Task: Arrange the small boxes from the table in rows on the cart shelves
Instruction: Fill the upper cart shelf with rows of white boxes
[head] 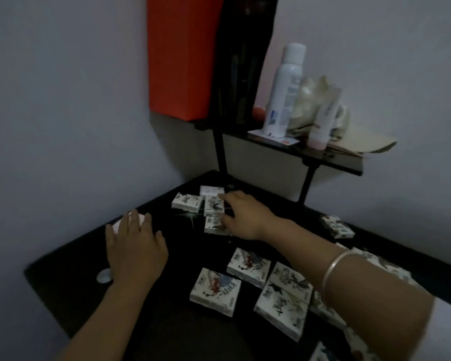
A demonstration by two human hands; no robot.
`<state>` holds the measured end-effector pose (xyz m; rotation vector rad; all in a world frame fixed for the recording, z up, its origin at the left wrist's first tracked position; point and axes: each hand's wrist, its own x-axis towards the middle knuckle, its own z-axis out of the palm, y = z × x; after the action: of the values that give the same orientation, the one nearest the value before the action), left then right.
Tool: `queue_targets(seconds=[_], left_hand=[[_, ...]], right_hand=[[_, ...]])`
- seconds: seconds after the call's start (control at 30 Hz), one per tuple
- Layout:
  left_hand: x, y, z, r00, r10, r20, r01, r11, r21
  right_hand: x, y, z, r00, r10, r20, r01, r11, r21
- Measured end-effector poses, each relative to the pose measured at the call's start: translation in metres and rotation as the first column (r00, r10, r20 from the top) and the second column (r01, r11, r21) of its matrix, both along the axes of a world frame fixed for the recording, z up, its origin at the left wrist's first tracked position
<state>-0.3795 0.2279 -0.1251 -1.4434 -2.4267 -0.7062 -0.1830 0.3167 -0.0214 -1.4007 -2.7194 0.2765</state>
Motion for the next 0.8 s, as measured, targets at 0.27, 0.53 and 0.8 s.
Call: queue_targets(seconds=[0.27,0.53,0.8], left_hand=[[0.005,-0.007,0.017,0.991,-0.083,0.107,0.05,0.96,0.275],[-0.001,-0.004,0.004,0.994,0.042,0.097,-0.048,0.997,0.057],[0.007,-0.004,0.013,0.994,-0.069,0.081,0.06,0.993,0.104]], right_hand=[[-0.06,0.097,-0.019,0.973,-0.207,-0.098,0.215,0.974,0.07],[-0.071,0.126,-0.036,0.954,-0.252,0.161,0.264,0.963,-0.053],[-0.044,0.097,-0.035,0.893,-0.209,-0.398,0.294,0.942,0.163]])
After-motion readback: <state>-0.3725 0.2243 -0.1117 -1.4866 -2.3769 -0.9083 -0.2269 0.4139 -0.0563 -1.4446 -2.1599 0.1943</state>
